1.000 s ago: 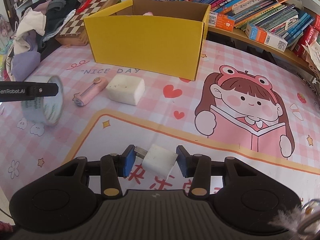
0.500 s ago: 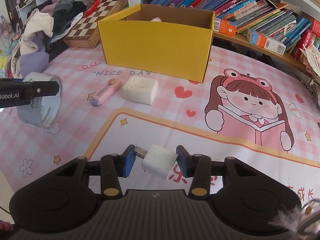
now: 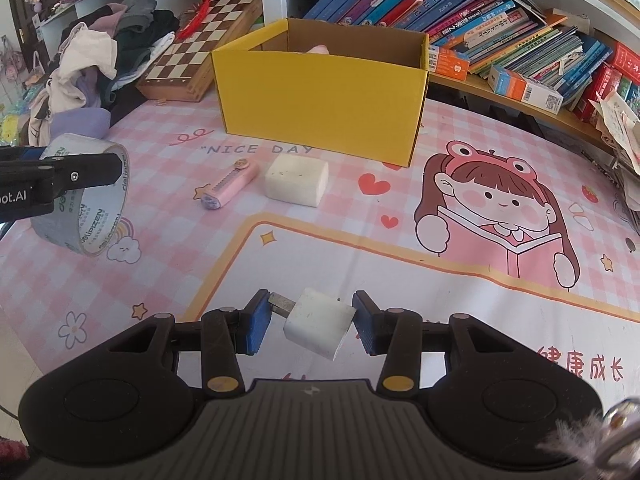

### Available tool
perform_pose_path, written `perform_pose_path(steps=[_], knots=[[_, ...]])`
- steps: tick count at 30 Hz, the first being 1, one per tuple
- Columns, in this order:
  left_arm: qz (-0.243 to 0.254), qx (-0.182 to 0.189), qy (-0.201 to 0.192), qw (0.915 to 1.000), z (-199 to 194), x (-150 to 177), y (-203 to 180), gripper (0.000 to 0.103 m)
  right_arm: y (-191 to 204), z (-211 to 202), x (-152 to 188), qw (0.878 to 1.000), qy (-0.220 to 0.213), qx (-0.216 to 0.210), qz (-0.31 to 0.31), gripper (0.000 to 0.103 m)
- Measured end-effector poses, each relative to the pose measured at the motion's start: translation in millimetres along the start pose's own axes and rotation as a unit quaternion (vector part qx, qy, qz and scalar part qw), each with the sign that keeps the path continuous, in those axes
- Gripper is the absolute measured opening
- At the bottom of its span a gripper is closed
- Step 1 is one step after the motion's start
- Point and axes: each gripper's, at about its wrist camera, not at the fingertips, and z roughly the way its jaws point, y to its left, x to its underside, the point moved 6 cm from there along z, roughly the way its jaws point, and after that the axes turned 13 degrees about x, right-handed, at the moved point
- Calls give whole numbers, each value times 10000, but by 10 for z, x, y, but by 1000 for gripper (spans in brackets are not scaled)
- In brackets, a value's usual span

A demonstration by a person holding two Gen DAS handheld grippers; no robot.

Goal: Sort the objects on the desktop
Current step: 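Grasp the clear tape roll with the left tool while the right tool lifts the adapter, then carry the tape roll and adapter over the yellow box with both tools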

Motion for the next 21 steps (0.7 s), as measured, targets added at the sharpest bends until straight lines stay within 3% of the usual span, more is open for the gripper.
perform_pose_path(steps=[21], knots=[[-101, 183, -112, 9997, -27, -143, -4, 40, -87, -36, -213, 9998, -10, -119, 132, 43]])
